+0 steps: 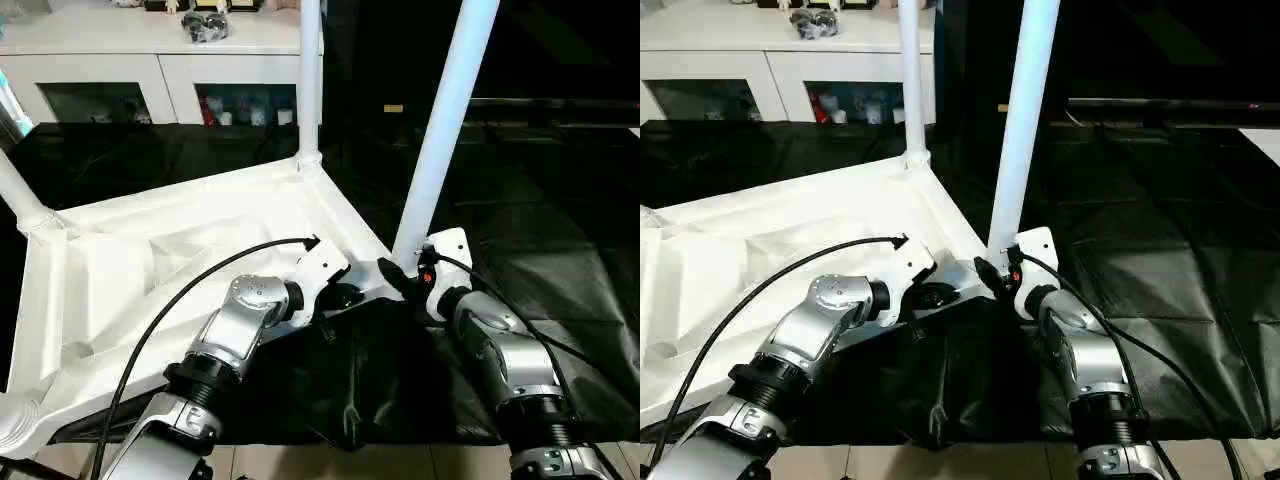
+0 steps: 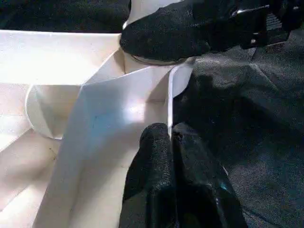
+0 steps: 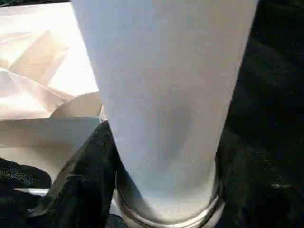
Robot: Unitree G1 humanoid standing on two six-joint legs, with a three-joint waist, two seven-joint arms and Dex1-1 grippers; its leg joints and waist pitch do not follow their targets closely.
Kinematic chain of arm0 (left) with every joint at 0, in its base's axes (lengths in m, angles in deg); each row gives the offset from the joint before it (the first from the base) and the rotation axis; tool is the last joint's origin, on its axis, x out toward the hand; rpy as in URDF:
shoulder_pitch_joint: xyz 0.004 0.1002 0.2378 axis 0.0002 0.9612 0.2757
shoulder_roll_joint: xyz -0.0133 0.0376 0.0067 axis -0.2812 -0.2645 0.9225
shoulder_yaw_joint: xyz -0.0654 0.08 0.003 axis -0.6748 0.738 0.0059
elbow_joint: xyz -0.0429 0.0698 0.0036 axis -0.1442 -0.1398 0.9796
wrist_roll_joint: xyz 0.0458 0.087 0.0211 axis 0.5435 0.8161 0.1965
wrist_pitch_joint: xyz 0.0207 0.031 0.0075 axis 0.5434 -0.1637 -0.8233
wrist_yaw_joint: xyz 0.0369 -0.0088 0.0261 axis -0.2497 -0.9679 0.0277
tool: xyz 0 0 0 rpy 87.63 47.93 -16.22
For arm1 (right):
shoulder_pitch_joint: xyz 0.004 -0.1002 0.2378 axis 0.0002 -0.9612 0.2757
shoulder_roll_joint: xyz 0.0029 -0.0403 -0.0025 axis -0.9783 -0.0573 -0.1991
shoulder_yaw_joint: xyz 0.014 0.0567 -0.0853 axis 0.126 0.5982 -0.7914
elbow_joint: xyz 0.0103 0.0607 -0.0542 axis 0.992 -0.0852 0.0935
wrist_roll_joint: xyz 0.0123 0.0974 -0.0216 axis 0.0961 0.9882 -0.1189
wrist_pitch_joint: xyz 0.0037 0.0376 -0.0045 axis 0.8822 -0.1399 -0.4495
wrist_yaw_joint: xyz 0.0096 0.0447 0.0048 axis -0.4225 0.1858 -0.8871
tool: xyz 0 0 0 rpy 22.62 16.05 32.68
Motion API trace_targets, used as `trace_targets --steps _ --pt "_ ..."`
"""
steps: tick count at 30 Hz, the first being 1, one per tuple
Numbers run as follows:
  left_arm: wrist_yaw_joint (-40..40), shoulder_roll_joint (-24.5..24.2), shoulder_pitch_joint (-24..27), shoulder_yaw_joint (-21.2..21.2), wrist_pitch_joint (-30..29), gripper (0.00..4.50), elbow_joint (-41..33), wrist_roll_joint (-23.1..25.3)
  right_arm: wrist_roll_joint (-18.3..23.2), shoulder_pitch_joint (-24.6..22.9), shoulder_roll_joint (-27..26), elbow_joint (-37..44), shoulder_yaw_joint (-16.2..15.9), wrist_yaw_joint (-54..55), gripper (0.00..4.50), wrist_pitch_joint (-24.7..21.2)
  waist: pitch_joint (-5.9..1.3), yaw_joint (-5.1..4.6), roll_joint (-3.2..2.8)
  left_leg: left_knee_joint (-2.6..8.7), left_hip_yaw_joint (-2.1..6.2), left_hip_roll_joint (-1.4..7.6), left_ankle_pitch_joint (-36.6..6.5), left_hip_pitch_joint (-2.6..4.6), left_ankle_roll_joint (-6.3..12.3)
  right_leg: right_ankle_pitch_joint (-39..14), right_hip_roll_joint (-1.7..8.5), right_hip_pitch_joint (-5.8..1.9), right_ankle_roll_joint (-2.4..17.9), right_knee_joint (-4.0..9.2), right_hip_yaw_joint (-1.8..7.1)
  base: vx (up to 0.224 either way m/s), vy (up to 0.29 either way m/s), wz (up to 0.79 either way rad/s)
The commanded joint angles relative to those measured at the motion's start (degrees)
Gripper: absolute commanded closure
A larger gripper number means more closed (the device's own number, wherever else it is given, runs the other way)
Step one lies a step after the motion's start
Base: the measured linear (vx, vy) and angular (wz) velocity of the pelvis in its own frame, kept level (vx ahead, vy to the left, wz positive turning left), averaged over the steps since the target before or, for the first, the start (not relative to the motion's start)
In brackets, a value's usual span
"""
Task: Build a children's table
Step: Rotate leg to tighten
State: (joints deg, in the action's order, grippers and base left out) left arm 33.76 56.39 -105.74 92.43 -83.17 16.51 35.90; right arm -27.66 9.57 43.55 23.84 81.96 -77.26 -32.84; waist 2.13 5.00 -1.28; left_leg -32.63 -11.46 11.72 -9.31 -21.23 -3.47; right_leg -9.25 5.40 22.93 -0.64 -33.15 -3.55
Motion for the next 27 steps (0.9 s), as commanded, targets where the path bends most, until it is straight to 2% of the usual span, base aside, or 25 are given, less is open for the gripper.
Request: trace_targets --steps 1,2,4,6,10,13,14,15,18,20,27 --pt "-2.73 3.34 -1.55 3.20 2.19 4.50 -1.71 -2.48 0.95 -0.09 -1.10 0.61 -6.81 -5.77 1.09 -0.86 -3.21 -0.14 0.46 3.87 0.95 1.14 -16.68 0.84 0.66 -18.13 2.54 -2.18 9.32 4.23 1.79 0.000 0.000 0.00" --pt "-3.99 2.52 -1.55 3.15 2.52 4.50 -1.89 -2.61 0.08 -0.16 0.99 0.84 -7.44 -8.48 1.09 0.51 -3.27 -0.05 0.48 3.84 0.99 1.19 -16.55 0.81 0.64 -17.90 2.58 -2.30 9.27 4.18 1.77 0.000 0.000 0.00" --pt "-4.20 2.38 -1.55 3.14 2.58 4.50 -1.90 -2.64 0.16 -0.18 1.25 0.89 -7.44 -9.00 1.09 0.64 -3.31 0.01 0.49 3.75 0.90 1.22 -16.13 0.86 0.84 -16.91 2.55 -2.26 9.49 4.12 1.85 0.000 0.000 0.00" --pt "-5.82 1.45 -1.45 3.31 3.04 4.50 -1.93 -2.85 1.43 -0.72 3.76 2.38 -7.81 -13.84 1.09 0.84 -3.35 0.02 0.41 3.67 0.85 1.18 -15.53 0.80 1.28 -15.59 2.53 -2.34 10.12 4.05 1.81 0.000 0.000 0.00" --pt "-10.00 -0.45 -1.29 3.76 4.51 4.50 -1.87 -3.59 3.12 -2.31 9.04 5.95 -10.25 -23.80 1.09 1.34 -3.36 0.38 0.81 3.47 0.76 1.30 -14.25 0.64 2.76 -13.96 2.53 -2.55 10.72 3.77 1.86 0.000 0.000 0.00" --pt "-14.03 -2.75 -1.56 3.76 5.57 4.50 -1.48 -4.18 5.30 -4.31 14.11 9.56 -12.84 -33.47 1.09 0.33 -3.31 0.69 0.90 3.35 0.68 1.41 -13.79 0.64 3.62 -14.48 2.61 -2.59 11.01 3.74 1.84 0.000 0.000 0.00" --pt "-14.03 -2.75 -1.56 3.76 5.57 4.50 -1.48 -4.18 5.30 -4.31 14.11 9.56 -12.84 -33.47 1.09 0.33 -3.29 0.95 0.83 3.35 0.68 1.48 -13.80 0.68 3.73 -14.98 2.59 -2.57 11.06 3.71 1.79 0.000 0.000 0.00" --pt "-16.53 -4.08 -1.60 3.92 6.43 4.50 -1.30 -4.38 5.77 -4.95 15.98 10.52 -14.01 -36.76 1.09 0.17 -3.26 0.87 0.73 3.41 0.71 1.51 -13.93 0.63 3.65 -15.58 2.63 -2.46 11.22 3.74 1.74 0.000 0.000 0.00" --pt "-17.97 -4.83 -1.50 4.02 6.89 4.50 -1.35 -4.55 5.99 -5.30 16.77 11.09 -14.53 -38.32 1.09 -0.01 -3.13 1.07 0.60 3.48 0.65 1.61 -15.83 0.92 3.01 -18.20 2.68 -2.17 11.05 4.11 1.79 0.000 0.000 0.00" --pt "-22.31 -6.90 -1.71 4.74 7.50 4.50 -1.39 -5.00 6.94 -5.91 18.46 12.77 -15.28 -42.02 1.23 -0.79 -3.00 1.35 0.47 3.63 0.75 1.65 -16.43 0.90 2.67 -19.17 2.74 -2.15 10.69 4.18 1.81 0.000 0.000 0.00" --pt "-24.94 -8.67 -2.72 4.95 8.71 4.50 0.13 -4.90 7.37 -6.34 19.16 13.65 -16.50 -44.52 1.79 -1.36 -2.98 1.51 0.70 3.79 0.83 1.69 -16.96 0.93 1.97 -19.64 2.83 -2.08 10.80 4.06 1.83 0.000 0.000 0.00"
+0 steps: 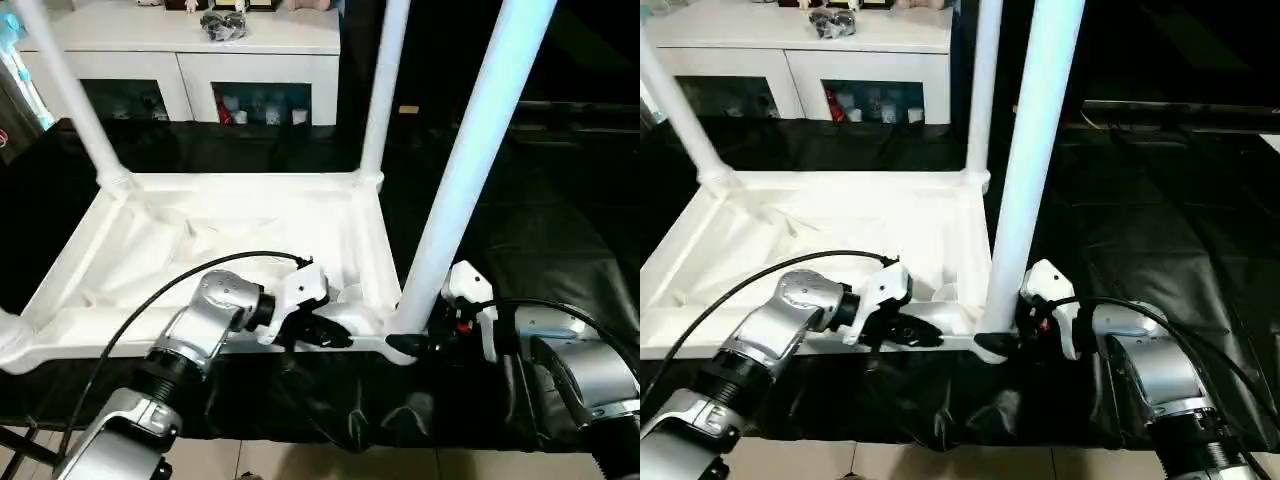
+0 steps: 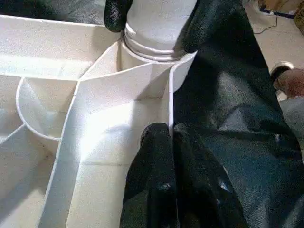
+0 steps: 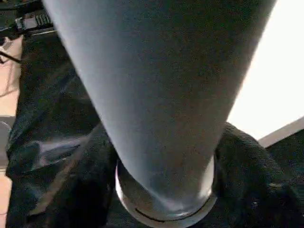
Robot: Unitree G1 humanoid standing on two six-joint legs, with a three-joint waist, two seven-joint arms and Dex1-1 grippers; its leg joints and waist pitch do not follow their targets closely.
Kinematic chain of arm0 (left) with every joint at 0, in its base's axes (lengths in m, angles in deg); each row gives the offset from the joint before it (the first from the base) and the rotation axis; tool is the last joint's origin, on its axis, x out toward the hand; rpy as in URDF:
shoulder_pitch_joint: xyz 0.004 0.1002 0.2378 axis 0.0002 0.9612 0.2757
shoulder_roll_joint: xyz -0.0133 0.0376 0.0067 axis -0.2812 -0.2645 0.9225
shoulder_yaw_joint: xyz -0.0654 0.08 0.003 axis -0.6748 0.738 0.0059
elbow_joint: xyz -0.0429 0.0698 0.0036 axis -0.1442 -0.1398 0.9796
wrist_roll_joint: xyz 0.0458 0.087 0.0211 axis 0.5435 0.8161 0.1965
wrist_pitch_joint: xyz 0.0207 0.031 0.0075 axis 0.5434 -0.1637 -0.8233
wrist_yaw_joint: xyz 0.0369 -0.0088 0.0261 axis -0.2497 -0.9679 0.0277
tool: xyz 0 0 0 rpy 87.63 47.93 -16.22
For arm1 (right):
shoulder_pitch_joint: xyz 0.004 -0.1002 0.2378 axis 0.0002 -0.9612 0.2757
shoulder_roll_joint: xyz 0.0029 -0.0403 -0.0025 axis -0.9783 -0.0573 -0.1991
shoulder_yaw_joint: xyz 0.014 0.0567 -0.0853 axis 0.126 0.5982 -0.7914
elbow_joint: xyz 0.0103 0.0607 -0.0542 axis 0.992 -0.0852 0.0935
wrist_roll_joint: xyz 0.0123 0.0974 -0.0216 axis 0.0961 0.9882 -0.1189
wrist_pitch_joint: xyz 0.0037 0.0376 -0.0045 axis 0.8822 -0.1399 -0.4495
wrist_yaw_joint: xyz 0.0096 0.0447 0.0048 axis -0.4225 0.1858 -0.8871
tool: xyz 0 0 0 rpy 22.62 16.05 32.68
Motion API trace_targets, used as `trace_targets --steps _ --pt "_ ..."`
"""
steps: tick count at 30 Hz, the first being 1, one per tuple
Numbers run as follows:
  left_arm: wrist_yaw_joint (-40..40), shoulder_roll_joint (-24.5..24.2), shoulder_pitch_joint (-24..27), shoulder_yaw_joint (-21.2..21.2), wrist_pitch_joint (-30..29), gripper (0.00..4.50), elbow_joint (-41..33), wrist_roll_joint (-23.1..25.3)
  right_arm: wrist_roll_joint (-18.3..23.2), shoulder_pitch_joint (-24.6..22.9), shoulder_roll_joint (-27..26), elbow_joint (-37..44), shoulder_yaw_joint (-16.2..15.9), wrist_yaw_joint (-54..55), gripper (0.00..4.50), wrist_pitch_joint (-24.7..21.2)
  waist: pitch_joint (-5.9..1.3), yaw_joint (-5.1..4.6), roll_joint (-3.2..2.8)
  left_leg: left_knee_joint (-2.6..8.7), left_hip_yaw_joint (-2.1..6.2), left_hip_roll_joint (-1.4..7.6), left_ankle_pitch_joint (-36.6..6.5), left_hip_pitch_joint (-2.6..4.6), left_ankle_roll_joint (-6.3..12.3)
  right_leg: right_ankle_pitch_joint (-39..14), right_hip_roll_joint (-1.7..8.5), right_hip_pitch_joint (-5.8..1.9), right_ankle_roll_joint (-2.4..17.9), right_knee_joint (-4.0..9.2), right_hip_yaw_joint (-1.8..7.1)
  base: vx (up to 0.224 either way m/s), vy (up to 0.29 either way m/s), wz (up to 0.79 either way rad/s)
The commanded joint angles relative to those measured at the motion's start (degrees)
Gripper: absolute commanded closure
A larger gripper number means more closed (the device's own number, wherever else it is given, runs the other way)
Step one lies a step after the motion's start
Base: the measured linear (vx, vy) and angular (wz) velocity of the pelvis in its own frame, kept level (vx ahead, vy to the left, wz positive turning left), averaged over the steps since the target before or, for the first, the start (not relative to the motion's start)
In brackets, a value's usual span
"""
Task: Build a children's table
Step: Rotate leg to tighten
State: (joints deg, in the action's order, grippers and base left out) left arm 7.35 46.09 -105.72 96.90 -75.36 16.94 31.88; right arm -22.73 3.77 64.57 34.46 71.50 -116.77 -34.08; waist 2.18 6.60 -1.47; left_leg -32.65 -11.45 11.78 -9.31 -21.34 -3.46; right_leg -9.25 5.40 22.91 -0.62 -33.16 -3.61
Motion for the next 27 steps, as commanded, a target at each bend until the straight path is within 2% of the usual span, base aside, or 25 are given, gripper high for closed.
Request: trace_targets --steps 1,9,13,14,17,18,19,20,21,22,23,25,26,27 --pt "1.39 1.53 -2.85 0.44 0.90 4.50 -0.20 -0.93 2.42 -0.55 -1.98 3.09 -6.14 -5.06 1.79 -0.20 -2.98 -0.09 1.08 3.82 0.81 1.63 -16.92 1.02 1.96 -19.69 2.83 -2.06 10.78 4.08 1.90 0.000 0.000 0.00" --pt "2.30 1.56 -2.29 0.18 0.44 4.50 -0.69 -0.98 2.53 -0.88 -2.83 3.43 -6.45 -4.90 1.96 -0.47 -2.77 -0.19 0.96 3.92 0.87 1.65 -16.91 0.97 2.00 -20.34 2.85 -1.99 10.54 4.14 1.93 0.000 0.000 0.00" --pt "8.04 3.47 -1.81 -1.13 -1.12 4.50 -1.16 -0.24 1.37 -0.43 -8.03 0.21 -2.56 5.86 1.96 -0.16 -2.67 -0.32 0.97 4.03 0.92 1.56 -17.95 1.02 1.41 -21.92 2.96 -1.79 10.23 4.35 1.95 0.000 0.000 0.00" --pt "11.24 4.69 -1.66 -1.83 -2.19 4.50 -1.70 0.09 0.15 0.55 -11.54 -2.77 -0.38 13.20 1.96 -0.22 -2.62 -0.61 0.96 4.14 1.05 1.43 -18.79 1.07 0.65 -23.80 3.04 -1.74 9.85 4.54 1.81 0.000 0.000 0.00" --pt "14.07 5.90 -1.48 -2.21 -3.10 4.50 -2.26 0.49 -0.75 1.47 -14.50 -5.39 1.05 18.71 1.96 0.55 -2.47 -1.55 1.07 4.45 1.52 1.21 -20.81 1.03 -0.40 -29.15 3.06 -1.85 7.51 5.10 1.40 0.000 0.000 0.00" --pt "15.78 6.73 -1.40 -2.45 -3.74 4.50 -2.53 0.67 -1.20 1.99 -16.12 -6.71 1.66 21.51 1.97 1.29 -2.44 -1.87 1.00 4.42 1.46 1.28 -21.58 1.15 -0.58 -29.46 3.07 -1.51 7.26 5.29 1.54 0.000 0.000 0.00" --pt "16.99 7.51 -1.33 -2.59 -4.31 4.50 -2.80 0.74 -1.48 2.60 -17.71 -7.86 2.41 24.47 1.97 1.06 -2.50 -1.98 0.95 4.41 1.52 1.27 -21.66 1.23 -0.77 -29.34 3.12 -1.48 7.35 5.26 1.54 0.000 0.000 0.00" --pt "18.69 8.45 -1.29 -2.78 -4.74 4.50 -3.03 0.96 -1.94 3.38 -19.42 -9.19 3.19 27.88 1.98 1.14 -2.53 -2.36 1.04 4.53 1.68 1.18 -21.41 0.84 -0.98 -29.11 3.10 -1.75 7.35 5.14 1.39 0.000 0.000 0.00" --pt "21.04 9.86 -1.28 -2.90 -5.34 4.50 -3.35 1.31 -2.68 4.82 -22.07 -11.37 4.91 33.66 1.98 0.80 -2.74 -2.50 1.54 4.51 1.63 1.15 -20.88 0.80 -0.87 -28.35 3.01 -1.85 7.10 5.17 1.36 0.000 0.000 0.00" --pt "21.95 10.42 -1.26 -2.89 -5.59 4.50 -3.49 1.47 -3.00 5.42 -23.12 -12.30 5.73 36.03 1.98 0.73 -2.68 -2.56 1.36 4.49 1.59 1.14 -20.70 0.87 -0.92 -27.82 3.02 -1.65 7.35 5.04 1.50 0.000 0.000 0.00" --pt "22.37 10.79 -1.21 -2.82 -5.68 4.50 -3.60 1.55 -3.08 5.71 -23.68 -12.74 6.02 36.92 1.98 0.82 -2.64 -2.87 1.23 4.44 1.53 1.09 -20.96 1.04 -0.94 -27.53 2.97 -1.49 7.77 5.17 1.51 0.000 0.000 0.00" --pt "23.48 12.04 -0.90 -2.14 -5.82 4.50 -4.14 1.87 -4.38 6.48 -25.36 -13.99 5.97 39.47 1.98 3.27 -2.82 -2.76 1.81 4.26 1.31 1.21 -19.18 0.94 -0.02 -25.32 3.03 -1.54 8.06 4.89 1.76 0.000 0.000 0.00" --pt "24.08 12.64 -0.61 -1.49 -5.77 4.50 -4.57 2.17 -4.50 6.81 -26.47 -14.33 5.88 40.20 1.98 4.70 -2.84 -2.68 1.63 4.27 1.28 1.22 -18.66 0.92 -0.01 -24.62 3.04 -1.57 8.17 4.85 1.80 0.000 0.000 0.00" --pt "24.29 12.74 -0.49 -1.25 -5.72 4.50 -4.71 2.31 -4.16 6.91 -26.93 -14.36 6.02 40.30 1.98 4.83 -2.89 -2.68 2.01 4.23 1.19 1.20 -17.53 0.75 0.38 -23.08 2.98 -1.70 8.36 4.63 1.82 0.000 0.000 0.00"
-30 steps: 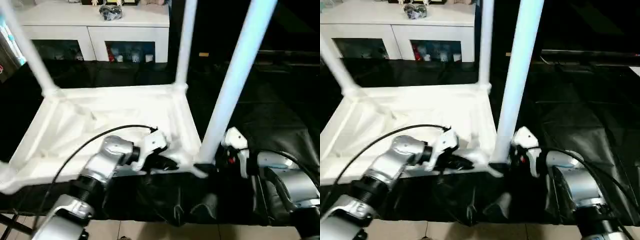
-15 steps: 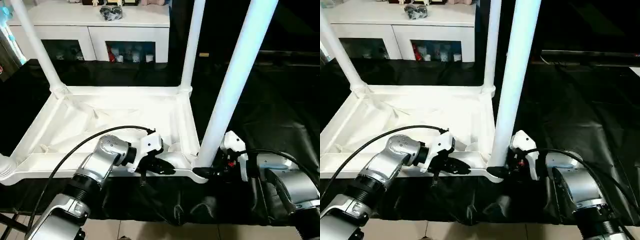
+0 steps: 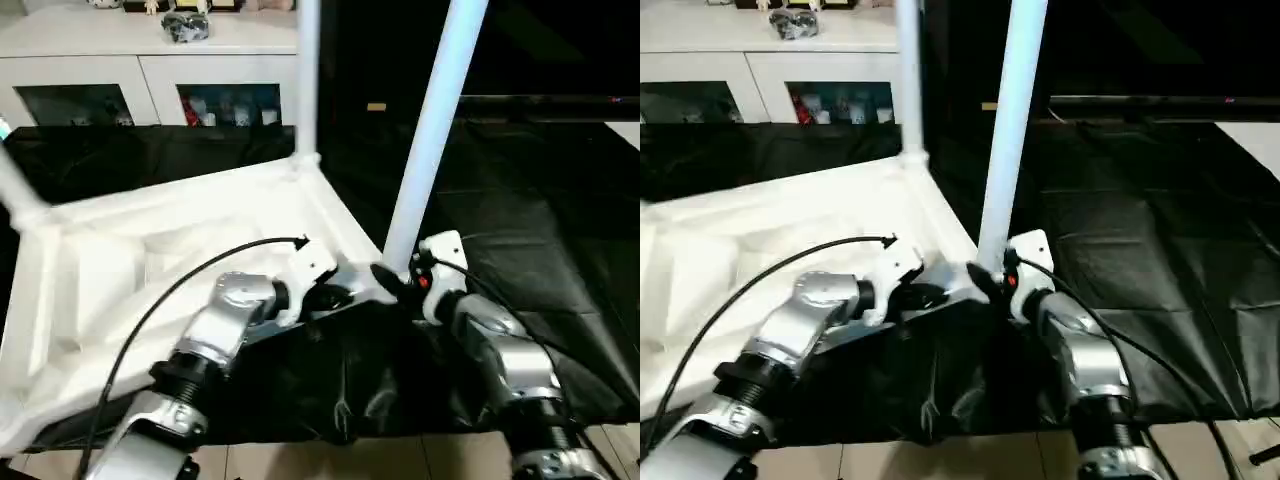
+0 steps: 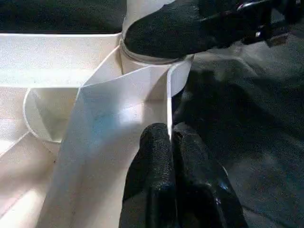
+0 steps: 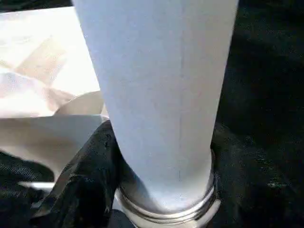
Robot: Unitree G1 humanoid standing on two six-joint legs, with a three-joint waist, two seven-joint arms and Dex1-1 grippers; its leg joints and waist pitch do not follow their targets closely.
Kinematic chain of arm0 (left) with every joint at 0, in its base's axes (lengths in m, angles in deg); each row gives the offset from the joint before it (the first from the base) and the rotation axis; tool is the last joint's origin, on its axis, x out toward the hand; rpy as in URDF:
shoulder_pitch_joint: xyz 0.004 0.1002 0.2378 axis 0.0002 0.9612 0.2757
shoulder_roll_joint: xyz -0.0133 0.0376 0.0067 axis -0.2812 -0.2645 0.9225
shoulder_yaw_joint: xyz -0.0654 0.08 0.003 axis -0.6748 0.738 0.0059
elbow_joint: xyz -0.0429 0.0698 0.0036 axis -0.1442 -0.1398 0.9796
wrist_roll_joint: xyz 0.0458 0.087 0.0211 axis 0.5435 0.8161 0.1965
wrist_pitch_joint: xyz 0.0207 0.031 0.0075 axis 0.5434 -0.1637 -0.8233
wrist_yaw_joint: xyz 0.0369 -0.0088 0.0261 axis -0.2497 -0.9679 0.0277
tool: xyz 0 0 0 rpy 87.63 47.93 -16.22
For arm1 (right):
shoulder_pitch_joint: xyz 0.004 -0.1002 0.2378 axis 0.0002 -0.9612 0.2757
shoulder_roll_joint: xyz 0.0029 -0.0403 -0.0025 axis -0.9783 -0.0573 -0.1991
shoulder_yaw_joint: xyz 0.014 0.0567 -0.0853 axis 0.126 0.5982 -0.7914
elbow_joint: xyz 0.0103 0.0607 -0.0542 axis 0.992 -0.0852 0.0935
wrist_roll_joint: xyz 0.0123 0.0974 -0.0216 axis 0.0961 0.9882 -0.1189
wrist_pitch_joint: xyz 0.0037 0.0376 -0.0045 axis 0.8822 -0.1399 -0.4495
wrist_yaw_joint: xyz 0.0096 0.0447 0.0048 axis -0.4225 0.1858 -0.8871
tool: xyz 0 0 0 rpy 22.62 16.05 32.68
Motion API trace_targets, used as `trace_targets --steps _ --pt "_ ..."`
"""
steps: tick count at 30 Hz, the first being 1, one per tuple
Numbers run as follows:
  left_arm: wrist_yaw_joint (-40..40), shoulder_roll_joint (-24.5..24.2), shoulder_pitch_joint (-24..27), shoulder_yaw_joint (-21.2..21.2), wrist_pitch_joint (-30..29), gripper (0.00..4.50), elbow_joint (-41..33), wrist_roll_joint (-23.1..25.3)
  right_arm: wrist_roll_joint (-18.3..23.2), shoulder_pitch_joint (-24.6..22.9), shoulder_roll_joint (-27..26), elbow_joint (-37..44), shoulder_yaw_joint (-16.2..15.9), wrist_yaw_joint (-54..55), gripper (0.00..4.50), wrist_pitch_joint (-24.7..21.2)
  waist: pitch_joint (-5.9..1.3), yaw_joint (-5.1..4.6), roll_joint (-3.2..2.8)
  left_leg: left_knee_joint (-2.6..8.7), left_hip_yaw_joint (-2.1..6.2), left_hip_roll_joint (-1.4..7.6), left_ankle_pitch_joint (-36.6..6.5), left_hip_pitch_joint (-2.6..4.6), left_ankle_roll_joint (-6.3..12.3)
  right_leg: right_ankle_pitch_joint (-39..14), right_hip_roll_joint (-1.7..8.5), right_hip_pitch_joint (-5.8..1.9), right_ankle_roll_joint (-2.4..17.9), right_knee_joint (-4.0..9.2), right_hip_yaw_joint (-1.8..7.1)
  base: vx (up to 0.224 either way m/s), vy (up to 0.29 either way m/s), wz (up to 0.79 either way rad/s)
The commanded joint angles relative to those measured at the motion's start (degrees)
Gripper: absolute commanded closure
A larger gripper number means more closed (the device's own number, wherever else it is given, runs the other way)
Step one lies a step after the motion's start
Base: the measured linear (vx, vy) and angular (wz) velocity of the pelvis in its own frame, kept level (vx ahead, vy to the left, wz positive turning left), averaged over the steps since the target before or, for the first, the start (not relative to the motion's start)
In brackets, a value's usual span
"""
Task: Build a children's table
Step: Rotate leg to tighten
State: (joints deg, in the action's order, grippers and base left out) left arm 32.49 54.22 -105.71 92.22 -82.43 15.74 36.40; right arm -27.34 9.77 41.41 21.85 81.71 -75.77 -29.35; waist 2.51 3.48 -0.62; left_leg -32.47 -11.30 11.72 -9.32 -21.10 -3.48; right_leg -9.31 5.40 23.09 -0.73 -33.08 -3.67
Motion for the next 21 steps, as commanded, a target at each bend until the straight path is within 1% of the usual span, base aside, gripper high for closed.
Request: trace_targets --steps 1,3,5,6,7,8,9,10,11,12,13,14,16,18,19,20,21 --pt "-0.91 4.57 -0.42 3.57 1.37 4.50 -3.59 -2.14 0.98 0.97 -3.99 -1.74 -3.94 -0.96 1.63 -0.02 -3.26 0.50 1.10 4.03 0.94 1.31 -16.53 0.52 0.75 -21.05 2.90 -1.96 8.93 4.34 1.97 0.000 0.000 0.00" --pt "-1.03 4.32 -0.38 3.72 1.25 4.50 -3.74 -1.91 1.10 1.37 -3.52 -1.73 -4.23 -2.27 1.28 0.12 -3.35 0.50 1.06 3.95 0.86 1.31 -15.19 0.43 1.19 -18.11 2.75 -2.14 9.68 3.98 1.98 0.000 0.000 0.00" --pt "-1.48 3.65 -0.37 3.92 1.27 4.50 -3.95 -1.77 0.91 1.77 -3.05 -1.71 -4.03 -2.61 1.22 0.14 -3.40 0.58 0.92 3.82 0.73 1.31 -14.47 0.53 1.48 -16.15 2.72 -2.13 10.49 3.79 2.03 0.000 0.000 0.00" --pt "-1.88 3.21 -0.37 3.98 1.45 4.50 -3.99 -1.73 0.62 1.90 -2.58 -1.61 -4.21 -2.96 1.00 0.07 -3.41 0.64 0.89 3.77 0.67 1.30 -14.01 0.53 1.62 -15.21 2.71 -2.20 10.83 3.69 2.06 0.000 0.000 0.00" --pt "-2.31 2.78 -0.35 4.04 1.68 4.50 -4.04 -1.71 0.20 2.00 -1.95 -1.56 -4.64 -3.34 0.91 0.15 -3.42 0.63 0.91 3.76 0.67 1.29 -13.80 0.43 1.71 -14.88 2.71 -2.31 10.90 3.62 2.06 0.000 0.000 0.00" --pt "-3.53 2.02 -0.34 4.17 2.27 4.50 -3.93 -1.82 -0.13 1.96 -0.56 -1.37 -5.40 -5.04 0.87 0.20 -3.52 0.73 0.64 3.67 0.66 1.29 -13.36 0.54 1.77 -14.11 2.68 -2.33 11.05 3.51 2.04 0.000 0.000 0.00" --pt "-4.25 1.59 -0.30 4.25 2.58 4.50 -3.91 -1.87 -0.41 1.93 0.22 -1.44 -5.80 -6.13 0.87 0.47 -3.55 0.71 0.76 3.60 0.61 1.26 -13.09 0.50 1.93 -13.48 2.62 -2.40 11.15 3.50 2.04 0.000 0.000 0.00" --pt "-5.13 1.06 -0.20 4.43 3.22 4.50 -3.87 -1.89 -0.80 1.79 0.97 -1.39 -6.19 -6.90 0.87 0.71 -3.57 0.80 0.49 3.52 0.61 1.24 -12.50 0.45 2.12 -12.29 2.62 -2.45 11.44 3.34 2.07 0.000 0.000 0.00" --pt "-7.75 -0.13 -0.01 4.89 3.98 4.50 -4.00 -2.21 -0.39 0.94 2.99 -0.15 -7.18 -10.99 0.87 0.90 -3.59 0.83 0.65 3.49 0.54 1.22 -12.37 0.46 2.29 -11.67 2.56 -2.50 11.62 3.33 2.05 0.000 0.000 0.00" --pt "-7.94 -0.21 0.01 4.92 4.03 4.50 -4.02 -2.23 -0.35 0.88 3.13 -0.05 -7.26 -11.28 0.87 0.90 -3.60 0.94 0.58 3.41 0.51 1.24 -12.49 0.47 2.48 -11.24 2.57 -2.58 11.89 3.27 2.07 0.000 0.000 0.00" --pt "-8.55 -0.49 0.09 5.03 4.17 4.50 -4.10 -2.31 -0.20 0.63 3.59 0.32 -7.51 -12.28 0.87 0.91 -3.54 0.96 0.53 3.44 0.51 1.26 -12.70 0.47 2.53 -11.29 2.58 -2.53 12.03 3.29 2.10 0.000 0.000 0.00" --pt "-9.85 -1.07 -0.01 5.05 4.79 4.50 -3.83 -2.68 0.75 -0.40 5.34 1.86 -8.11 -15.88 0.87 0.56 -3.46 1.16 0.52 3.53 0.55 1.32 -13.76 0.55 2.34 -12.50 2.61 -2.57 11.97 3.43 2.04 0.000 0.000 0.00" --pt "-10.80 -1.69 -0.35 5.14 5.19 4.50 -3.43 -2.80 1.65 -1.28 7.02 3.44 -8.79 -19.36 0.87 0.07 -3.42 1.40 0.59 3.58 0.59 1.36 -14.36 0.63 2.28 -13.48 2.60 -2.61 11.63 3.52 2.06 0.000 0.000 0.00" --pt "-12.93 -2.72 -1.19 5.03 6.06 4.50 -2.43 -3.24 3.56 -2.68 10.33 6.32 -10.27 -26.36 0.87 -0.42 -3.42 1.95 0.62 3.53 0.49 1.51 -15.29 0.93 2.36 -14.47 2.63 -2.40 11.45 3.65 2.16 0.000 0.000 0.00" --pt "-12.93 -2.72 -1.19 5.03 6.06 4.50 -2.43 -3.24 3.56 -2.68 10.33 6.32 -10.27 -26.36 0.87 -0.42 -3.40 1.99 0.62 3.54 0.47 1.53 -15.33 1.00 2.41 -14.44 2.63 -2.33 11.64 3.66 2.16 0.000 0.000 0.00" --pt "-14.50 -3.44 -1.61 5.03 7.14 4.50 -1.62 -3.39 4.10 -3.41 12.63 7.78 -11.64 -30.63 0.87 0.03 -3.31 2.05 0.23 3.59 0.45 1.53 -15.92 0.90 2.20 -14.86 2.55 -2.26 11.65 3.84 2.14 0.000 0.000 0.00" --pt "-15.11 -3.64 -1.70 5.04 7.41 4.50 -1.43 -3.52 4.20 -3.61 13.36 8.20 -12.09 -31.91 0.87 0.13 -3.34 2.26 0.32 3.60 0.51 1.51 -16.35 0.90 2.01 -15.41 2.53 -2.47 11.49 3.80 2.03 0.000 0.000 0.00"
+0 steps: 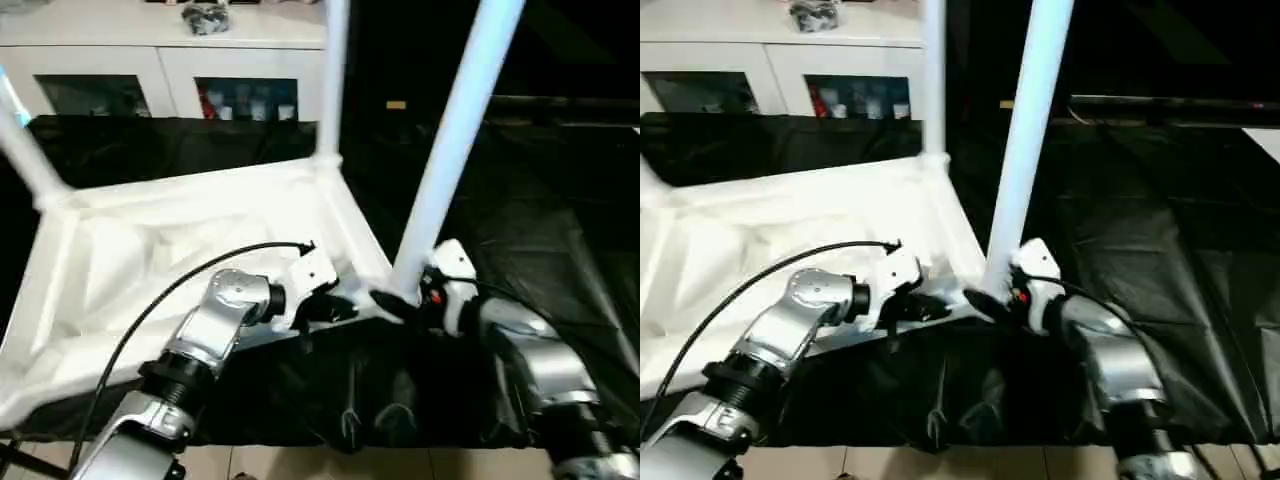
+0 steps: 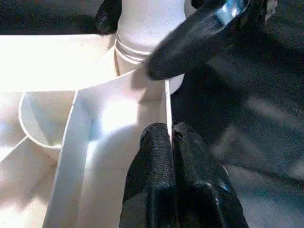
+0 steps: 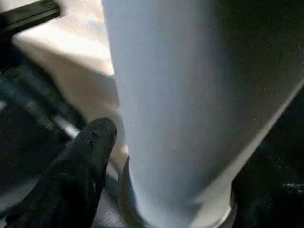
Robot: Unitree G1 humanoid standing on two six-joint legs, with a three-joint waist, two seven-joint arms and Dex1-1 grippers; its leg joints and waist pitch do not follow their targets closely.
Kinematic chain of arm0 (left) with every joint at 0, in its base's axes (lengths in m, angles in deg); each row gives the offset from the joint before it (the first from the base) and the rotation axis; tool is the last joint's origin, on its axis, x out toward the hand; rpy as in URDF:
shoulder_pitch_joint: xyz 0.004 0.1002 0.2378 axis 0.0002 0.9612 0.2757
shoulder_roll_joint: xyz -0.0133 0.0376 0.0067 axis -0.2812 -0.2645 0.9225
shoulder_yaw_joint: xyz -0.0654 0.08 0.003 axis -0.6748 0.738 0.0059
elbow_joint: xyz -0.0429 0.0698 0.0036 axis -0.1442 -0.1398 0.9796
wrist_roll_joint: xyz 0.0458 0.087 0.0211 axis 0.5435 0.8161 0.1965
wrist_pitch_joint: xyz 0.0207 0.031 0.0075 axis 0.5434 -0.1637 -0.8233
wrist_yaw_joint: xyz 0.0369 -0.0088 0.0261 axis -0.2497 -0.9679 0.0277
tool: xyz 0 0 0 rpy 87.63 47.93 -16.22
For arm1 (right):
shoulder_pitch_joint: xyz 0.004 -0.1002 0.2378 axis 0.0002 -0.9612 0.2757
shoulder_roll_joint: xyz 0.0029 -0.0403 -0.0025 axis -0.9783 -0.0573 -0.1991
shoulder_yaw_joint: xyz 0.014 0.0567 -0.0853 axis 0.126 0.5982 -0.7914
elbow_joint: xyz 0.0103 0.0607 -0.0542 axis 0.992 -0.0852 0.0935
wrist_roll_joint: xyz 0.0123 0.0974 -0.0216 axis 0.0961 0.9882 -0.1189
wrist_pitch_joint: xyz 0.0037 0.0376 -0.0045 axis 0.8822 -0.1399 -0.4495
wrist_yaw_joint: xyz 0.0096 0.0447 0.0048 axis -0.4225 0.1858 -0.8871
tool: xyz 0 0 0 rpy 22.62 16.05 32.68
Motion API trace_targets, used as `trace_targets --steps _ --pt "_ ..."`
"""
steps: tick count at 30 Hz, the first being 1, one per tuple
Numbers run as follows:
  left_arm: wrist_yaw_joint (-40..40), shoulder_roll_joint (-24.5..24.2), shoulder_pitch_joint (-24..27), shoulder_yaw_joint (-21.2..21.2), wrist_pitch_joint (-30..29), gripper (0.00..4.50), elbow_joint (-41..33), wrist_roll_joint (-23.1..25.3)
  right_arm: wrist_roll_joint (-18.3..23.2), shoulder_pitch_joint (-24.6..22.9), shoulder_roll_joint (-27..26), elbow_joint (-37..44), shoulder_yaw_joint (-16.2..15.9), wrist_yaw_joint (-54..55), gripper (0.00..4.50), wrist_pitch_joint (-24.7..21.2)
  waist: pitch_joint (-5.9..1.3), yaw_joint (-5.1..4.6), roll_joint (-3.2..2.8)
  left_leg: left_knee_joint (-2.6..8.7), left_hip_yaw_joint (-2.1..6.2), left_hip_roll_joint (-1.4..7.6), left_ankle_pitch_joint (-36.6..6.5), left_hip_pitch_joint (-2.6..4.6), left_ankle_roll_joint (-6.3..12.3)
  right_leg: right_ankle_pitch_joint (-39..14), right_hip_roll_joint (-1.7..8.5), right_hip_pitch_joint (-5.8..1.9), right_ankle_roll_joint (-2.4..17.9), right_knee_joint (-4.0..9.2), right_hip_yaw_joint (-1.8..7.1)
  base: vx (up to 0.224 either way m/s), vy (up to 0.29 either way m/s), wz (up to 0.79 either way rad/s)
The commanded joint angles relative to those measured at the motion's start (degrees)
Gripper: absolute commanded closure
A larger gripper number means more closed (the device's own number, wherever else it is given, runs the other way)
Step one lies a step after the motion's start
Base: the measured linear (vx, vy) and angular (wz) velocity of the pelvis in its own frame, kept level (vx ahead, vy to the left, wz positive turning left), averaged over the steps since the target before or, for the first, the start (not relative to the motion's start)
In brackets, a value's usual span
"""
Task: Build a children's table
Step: Rotate leg to tighten
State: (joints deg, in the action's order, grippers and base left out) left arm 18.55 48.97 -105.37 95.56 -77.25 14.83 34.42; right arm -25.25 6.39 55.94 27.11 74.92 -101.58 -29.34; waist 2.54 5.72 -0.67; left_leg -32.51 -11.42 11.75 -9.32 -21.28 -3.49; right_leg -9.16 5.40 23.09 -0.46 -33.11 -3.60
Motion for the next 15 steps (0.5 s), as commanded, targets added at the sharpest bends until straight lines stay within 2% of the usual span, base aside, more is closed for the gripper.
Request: trace_targets --steps 1,3,7,8,9,11,13,15 --pt "-2.30 1.39 -2.10 1.88 2.63 4.50 -0.43 -1.82 2.45 -0.53 -0.04 3.63 -5.80 -8.03 0.87 -0.05 -3.33 0.23 -0.17 3.65 0.65 1.56 -16.80 1.19 1.81 -16.14 2.65 -2.33 11.23 3.85 2.03 0.000 0.000 0.00" --pt "-4.00 1.11 -2.19 2.13 3.02 4.50 -0.29 -2.09 3.00 -0.85 1.29 4.58 -6.21 -10.64 0.87 -0.51 -3.40 0.29 0.09 3.67 0.69 1.59 -17.21 1.15 1.53 -16.66 2.65 -2.43 11.28 3.87 1.95 0.000 0.000 0.00" --pt "-6.64 0.41 -2.82 2.78 3.77 4.50 0.56 -2.48 4.11 -1.69 4.02 6.88 -7.50 -15.69 0.87 -1.57 -3.46 0.90 0.05 3.57 0.63 1.67 -16.85 1.22 1.83 -16.32 2.68 -2.34 11.70 3.79 1.95 0.000 0.000 0.00" --pt "-6.84 0.32 -3.07 2.83 3.99 4.50 1.00 -2.46 4.24 -1.96 4.70 7.35 -8.02 -16.84 0.87 -1.92 -3.45 1.05 0.21 3.53 0.63 1.69 -16.65 1.26 1.89 -16.42 2.68 -2.36 11.79 3.76 1.94 0.000 0.000 0.00" --pt "-6.95 0.26 -3.23 2.88 4.15 4.50 1.28 -2.44 4.30 -2.11 5.06 7.59 -8.30 -17.46 1.02 -2.08 -3.45 1.13 0.13 3.52 0.59 1.76 -16.72 1.33 1.90 -16.44 2.73 -2.27 11.92 3.75 1.99 0.000 0.000 0.00" --pt "-7.23 0.13 -3.68 2.67 4.77 4.50 2.30 -2.27 4.13 -2.33 5.62 7.82 -9.05 -18.36 1.19 -2.43 -3.46 1.14 0.37 3.59 0.66 1.74 -16.36 1.11 1.90 -17.18 2.78 -2.42 11.75 3.76 1.93 0.000 0.000 0.00" --pt "-7.28 0.06 -3.75 2.61 4.90 4.50 2.55 -2.21 3.91 -2.39 5.66 7.76 -9.34 -18.45 1.21 -2.44 -3.48 1.23 0.39 3.54 0.66 1.69 -16.27 1.19 1.86 -17.81 2.81 -2.35 11.48 3.83 1.93 0.000 0.000 0.00" --pt "-7.44 -0.06 -3.72 2.46 5.04 4.50 2.76 -2.12 3.61 -2.44 5.57 7.73 -9.58 -18.70 1.49 -2.44 -3.45 1.32 0.56 3.61 0.73 1.70 -16.27 1.07 1.75 -18.90 2.95 -2.40 11.02 3.89 1.91 0.000 0.000 0.00"
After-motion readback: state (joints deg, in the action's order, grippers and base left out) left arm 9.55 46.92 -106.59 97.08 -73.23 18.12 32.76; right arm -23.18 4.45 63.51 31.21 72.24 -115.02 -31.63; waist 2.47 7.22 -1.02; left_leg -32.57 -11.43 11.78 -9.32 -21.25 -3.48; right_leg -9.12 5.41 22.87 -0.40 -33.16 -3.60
